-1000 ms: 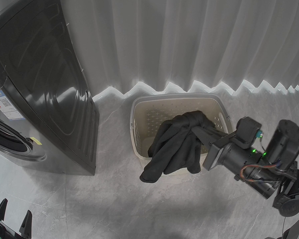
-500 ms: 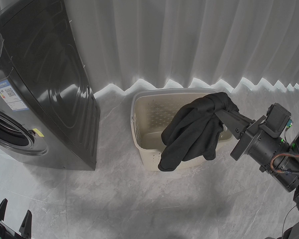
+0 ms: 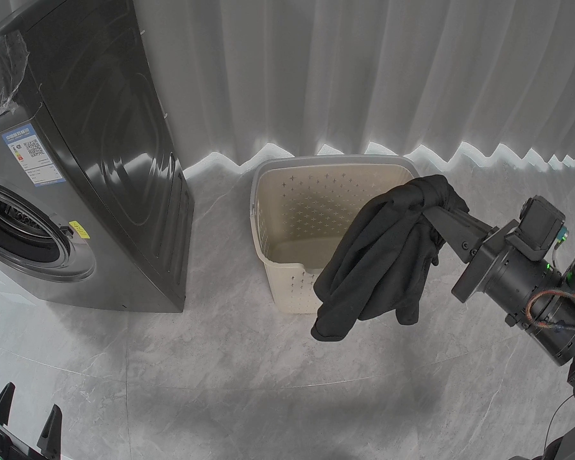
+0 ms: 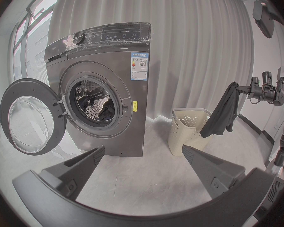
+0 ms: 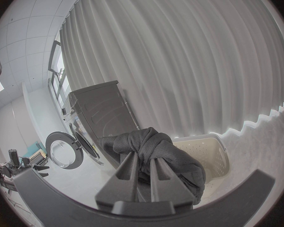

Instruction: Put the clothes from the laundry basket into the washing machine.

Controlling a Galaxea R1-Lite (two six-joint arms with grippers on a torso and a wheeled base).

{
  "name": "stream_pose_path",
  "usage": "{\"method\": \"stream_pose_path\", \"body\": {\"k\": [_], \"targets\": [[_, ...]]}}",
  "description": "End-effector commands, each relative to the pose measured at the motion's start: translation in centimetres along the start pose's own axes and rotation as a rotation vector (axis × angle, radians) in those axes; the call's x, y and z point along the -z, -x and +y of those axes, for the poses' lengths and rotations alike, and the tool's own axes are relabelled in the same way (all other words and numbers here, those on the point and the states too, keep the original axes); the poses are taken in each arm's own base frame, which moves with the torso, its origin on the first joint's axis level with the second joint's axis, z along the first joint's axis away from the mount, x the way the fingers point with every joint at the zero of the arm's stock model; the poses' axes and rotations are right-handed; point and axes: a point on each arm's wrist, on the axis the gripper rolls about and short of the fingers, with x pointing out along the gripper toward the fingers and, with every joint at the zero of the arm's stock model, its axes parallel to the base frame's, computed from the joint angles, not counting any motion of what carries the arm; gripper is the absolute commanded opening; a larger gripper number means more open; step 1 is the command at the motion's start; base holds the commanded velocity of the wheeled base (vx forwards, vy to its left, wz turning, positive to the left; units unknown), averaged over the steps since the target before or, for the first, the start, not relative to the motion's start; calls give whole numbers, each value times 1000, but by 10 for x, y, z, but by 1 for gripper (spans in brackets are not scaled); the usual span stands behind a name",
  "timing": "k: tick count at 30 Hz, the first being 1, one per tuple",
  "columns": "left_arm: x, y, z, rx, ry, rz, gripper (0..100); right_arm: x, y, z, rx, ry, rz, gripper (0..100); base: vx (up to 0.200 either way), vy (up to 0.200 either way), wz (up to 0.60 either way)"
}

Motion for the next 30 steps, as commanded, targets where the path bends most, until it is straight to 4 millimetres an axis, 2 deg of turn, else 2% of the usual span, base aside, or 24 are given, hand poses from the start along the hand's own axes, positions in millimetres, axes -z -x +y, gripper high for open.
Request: {"method": "stream_pose_path", "body": {"k": [1,10,20,30], "targets": [[5,0,0,0,0,0,100,-1,-1,0,-1,-1,-3,0,0,200,0],[5,0,0,2,0,0,100,-8,-3,2,1,-7,-36,0,0,200,0],[5,0,0,0,0,0,100,-8,-3,2,1,-7,-36,0,0,200,0],[5,0,0,0,2,0,100,-8,-2,1,1,-6,-34,0,-20,0,0]]}}
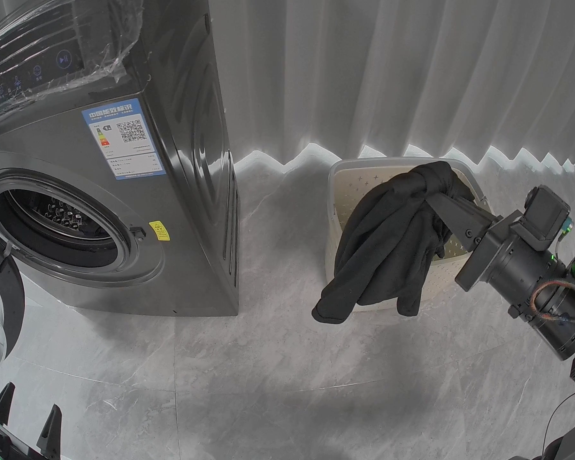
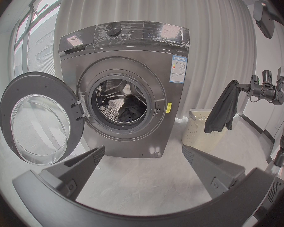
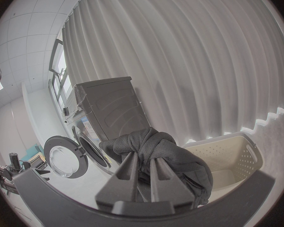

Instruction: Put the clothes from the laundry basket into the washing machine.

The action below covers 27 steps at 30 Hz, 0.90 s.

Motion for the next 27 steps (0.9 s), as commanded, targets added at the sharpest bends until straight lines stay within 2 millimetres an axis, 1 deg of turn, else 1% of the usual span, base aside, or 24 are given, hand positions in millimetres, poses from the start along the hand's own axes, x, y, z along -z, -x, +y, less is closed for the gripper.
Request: {"method": "stream_pose_path", "body": {"k": [1,17,27], "targets": [[5,0,0,0,0,0,100,1,0,0,0,1,3,0,-200,0,0],[5,0,0,-1,0,0,100,3,1,-1,-1,2,15,0,-200,0,0],[5,0,0,0,0,0,100,4,1,-1,-3,2,15,0,0,0,0]]}}
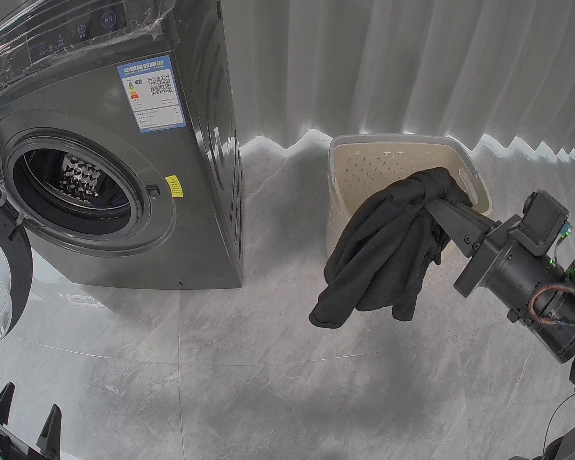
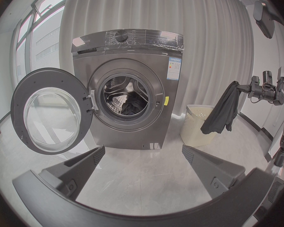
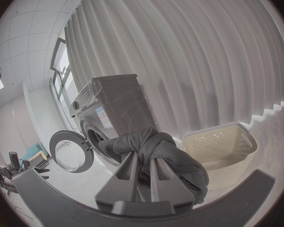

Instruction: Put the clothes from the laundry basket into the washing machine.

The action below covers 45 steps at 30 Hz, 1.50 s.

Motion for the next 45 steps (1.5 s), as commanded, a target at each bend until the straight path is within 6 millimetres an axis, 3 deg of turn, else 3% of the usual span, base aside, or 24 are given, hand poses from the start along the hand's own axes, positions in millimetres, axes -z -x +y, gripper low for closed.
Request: {"method": "stream_pose_path", "body": {"k": [1,35,45], "targets": [[5,0,0,1,0,-1,100,0,0,0,0,0,-1,0,0,200,0],[5,0,0,1,0,-1,100,-2,0,-1,5,0,-8,0,0,200,0],[5,0,0,1,0,-1,100,-1,0,-1,6,0,-5,0,-80,0,0]]}}
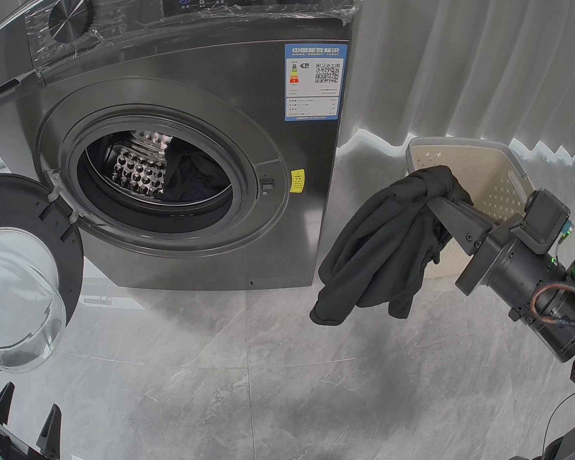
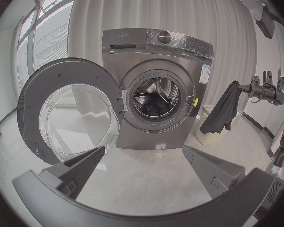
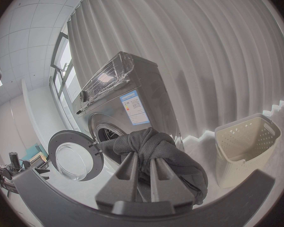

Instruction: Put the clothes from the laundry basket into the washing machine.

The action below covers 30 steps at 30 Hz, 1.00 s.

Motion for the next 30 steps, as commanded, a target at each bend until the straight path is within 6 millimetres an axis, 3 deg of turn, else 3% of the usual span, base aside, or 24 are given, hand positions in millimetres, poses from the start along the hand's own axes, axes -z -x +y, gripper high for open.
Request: {"method": "stream_pose_path", "body": {"k": [1,8,17,27,30], "targets": [[5,0,0,0,0,0,100,1,0,0,0,1,4,0,-200,0,0],[5,0,0,-1,0,0,100,1,0,0,0,1,4,0,-200,0,0],[5,0,0,0,-1,0,100,2,0,0,1,2,8,0,0,0,0],[5,0,0,0,-4,0,100,4,2,-1,2,3,19,0,0,200,0],[5,0,0,-1,-10,0,100,4,2,-1,0,3,17,0,0,0,0]]}}
